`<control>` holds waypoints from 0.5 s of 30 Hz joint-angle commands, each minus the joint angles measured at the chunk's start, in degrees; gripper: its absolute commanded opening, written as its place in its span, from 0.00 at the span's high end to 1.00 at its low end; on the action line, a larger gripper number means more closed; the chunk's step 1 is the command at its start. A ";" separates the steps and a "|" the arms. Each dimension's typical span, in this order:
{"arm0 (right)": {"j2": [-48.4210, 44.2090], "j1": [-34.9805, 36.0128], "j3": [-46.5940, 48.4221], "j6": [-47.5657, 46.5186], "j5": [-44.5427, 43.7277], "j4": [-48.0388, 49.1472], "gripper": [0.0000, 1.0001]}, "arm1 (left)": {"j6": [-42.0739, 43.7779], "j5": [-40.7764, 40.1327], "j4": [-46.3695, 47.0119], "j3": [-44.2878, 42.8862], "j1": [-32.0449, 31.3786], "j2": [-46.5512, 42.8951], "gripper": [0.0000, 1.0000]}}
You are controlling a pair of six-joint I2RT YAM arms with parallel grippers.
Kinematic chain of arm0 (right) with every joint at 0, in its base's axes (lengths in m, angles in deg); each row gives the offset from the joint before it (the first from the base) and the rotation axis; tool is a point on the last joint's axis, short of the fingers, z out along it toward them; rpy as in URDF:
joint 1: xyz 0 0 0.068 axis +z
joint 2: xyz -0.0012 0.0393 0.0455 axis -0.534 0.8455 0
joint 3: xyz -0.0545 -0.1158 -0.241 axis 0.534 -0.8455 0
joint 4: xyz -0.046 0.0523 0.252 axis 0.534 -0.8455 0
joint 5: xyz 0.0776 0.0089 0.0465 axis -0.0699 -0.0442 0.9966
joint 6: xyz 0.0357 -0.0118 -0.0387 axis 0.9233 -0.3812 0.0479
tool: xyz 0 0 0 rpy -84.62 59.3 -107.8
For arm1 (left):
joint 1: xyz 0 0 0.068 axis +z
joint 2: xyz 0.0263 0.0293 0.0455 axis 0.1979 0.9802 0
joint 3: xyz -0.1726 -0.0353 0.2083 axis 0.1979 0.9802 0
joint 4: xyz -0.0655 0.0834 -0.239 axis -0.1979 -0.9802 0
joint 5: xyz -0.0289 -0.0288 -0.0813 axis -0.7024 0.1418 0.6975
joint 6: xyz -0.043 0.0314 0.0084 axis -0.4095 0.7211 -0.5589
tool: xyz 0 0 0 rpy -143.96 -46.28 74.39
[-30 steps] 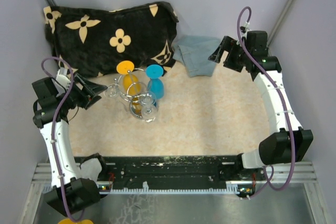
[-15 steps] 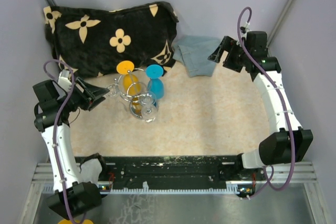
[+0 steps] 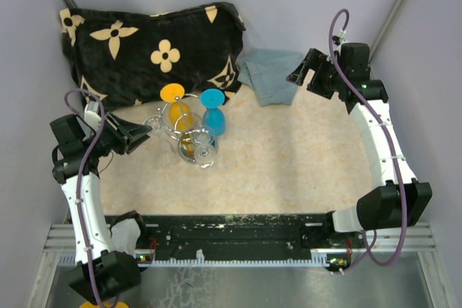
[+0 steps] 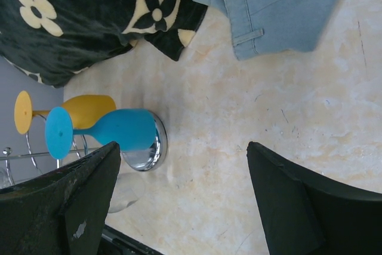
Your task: Take the wine glass off the wine glass rack
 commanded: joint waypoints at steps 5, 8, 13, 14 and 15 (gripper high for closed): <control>-2.19 -0.46 -0.34 0.70 0.39 3.37 0.13 | -3.05 2.45 5.42 0.52 0.35 -0.14 0.55; -2.14 -0.49 -0.38 0.68 0.31 3.48 0.13 | -3.23 2.24 5.55 0.44 0.42 0.04 0.56; -1.98 -0.49 -0.43 0.87 0.45 3.84 0.13 | -3.35 1.60 5.64 0.67 0.66 -0.06 0.60; -2.00 -0.49 -0.33 0.92 0.49 3.92 0.13 | -3.36 1.30 5.65 0.71 0.70 -0.12 0.61; -1.91 -0.49 -0.23 0.91 0.53 3.94 0.13 | -3.44 1.06 5.69 0.80 0.71 -0.16 0.63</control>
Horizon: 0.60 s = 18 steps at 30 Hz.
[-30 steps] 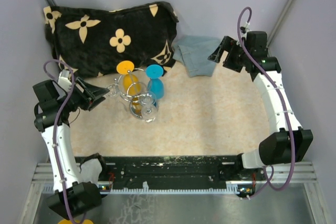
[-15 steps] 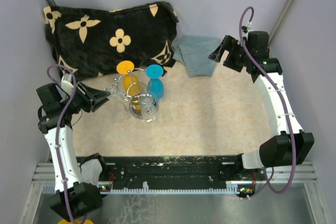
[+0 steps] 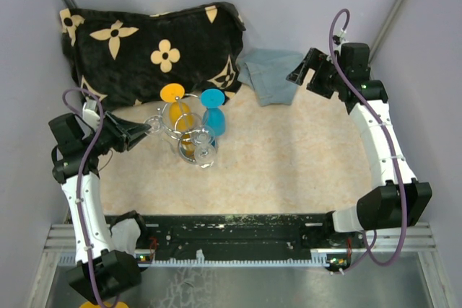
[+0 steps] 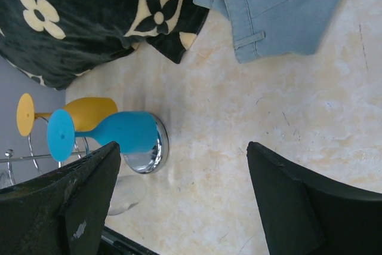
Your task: Take the wine glass off the wine glass rack
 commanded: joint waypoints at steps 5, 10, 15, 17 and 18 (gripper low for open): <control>-1.52 -0.47 0.37 0.61 0.53 2.87 0.13 | -1.22 -0.20 2.28 0.78 0.75 -0.24 0.67; -1.35 -0.43 0.42 0.65 0.60 3.05 0.13 | -1.14 -0.21 1.72 0.88 0.93 -0.37 0.73; -1.28 -0.49 0.32 0.58 0.50 3.18 0.12 | -0.89 -0.45 0.76 0.71 1.02 -0.32 0.76; -1.28 -0.53 0.19 0.64 0.51 3.31 0.11 | -0.66 -0.45 0.29 0.54 1.02 -0.34 0.76; -1.28 -0.50 0.17 0.68 0.57 3.39 0.11 | -0.59 -0.51 0.09 0.41 1.06 -0.24 0.77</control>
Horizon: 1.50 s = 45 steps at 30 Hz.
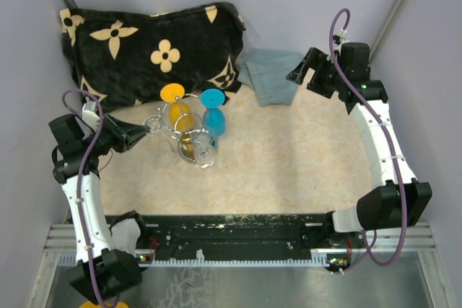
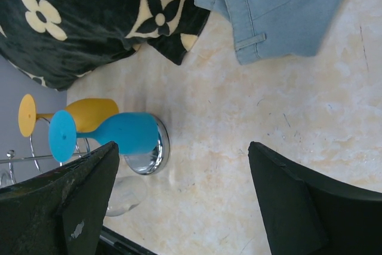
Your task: Take the wine glass off the wine glass rack
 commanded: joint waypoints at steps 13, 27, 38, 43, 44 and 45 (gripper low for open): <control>-1.20 -0.44 -0.29 0.29 0.81 3.49 0.10 | 0.68 -0.56 -2.47 -1.55 0.58 -0.43 0.81; -0.92 -0.44 -0.09 0.17 1.28 3.84 0.09 | 1.41 -1.45 -4.36 -3.20 0.76 -0.63 0.84; -1.41 -0.46 -0.79 0.13 1.17 3.93 0.09 | 1.89 -2.03 -5.84 -4.08 0.84 -0.56 1.00; -1.52 -0.48 -1.06 0.01 1.17 4.01 0.09 | 1.92 -1.86 -6.67 -4.47 0.91 -0.71 1.00; -1.51 -0.49 -1.08 0.04 1.17 4.02 0.09 | 1.75 -1.82 -6.72 -4.68 0.93 -0.67 1.00; -1.46 -0.49 -1.13 0.00 1.17 4.02 0.09 | 1.57 -1.58 -6.74 -4.77 0.93 -0.66 1.00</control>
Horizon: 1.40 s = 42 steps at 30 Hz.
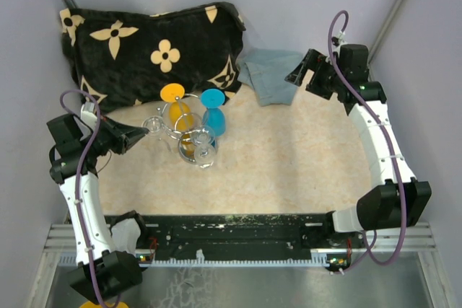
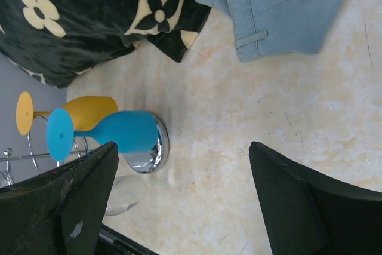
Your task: Take the wine glass off the wine glass rack
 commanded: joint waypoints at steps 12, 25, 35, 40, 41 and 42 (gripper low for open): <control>-1.54 -0.49 0.07 -0.01 0.45 2.86 0.09 | -2.40 2.90 -0.44 -2.65 1.41 -0.38 1.00; -1.49 -0.54 -0.25 -0.34 0.46 3.21 0.09 | -3.41 3.82 0.81 -2.34 2.28 -0.73 1.00; -0.81 -0.43 0.56 -1.24 0.80 2.92 0.09 | -3.13 1.75 -0.31 -2.85 3.52 -1.49 1.00; -0.47 -0.47 0.77 -1.30 1.19 3.29 0.09 | -3.62 0.96 -0.41 -3.52 4.26 -1.80 1.00; -0.41 -0.47 0.75 -1.31 1.30 3.34 0.09 | -3.74 0.66 -0.28 -3.48 4.34 -1.87 1.00; -0.37 -0.41 0.74 -1.28 1.39 3.36 0.09 | -4.03 0.34 -0.11 -3.52 4.55 -1.96 1.00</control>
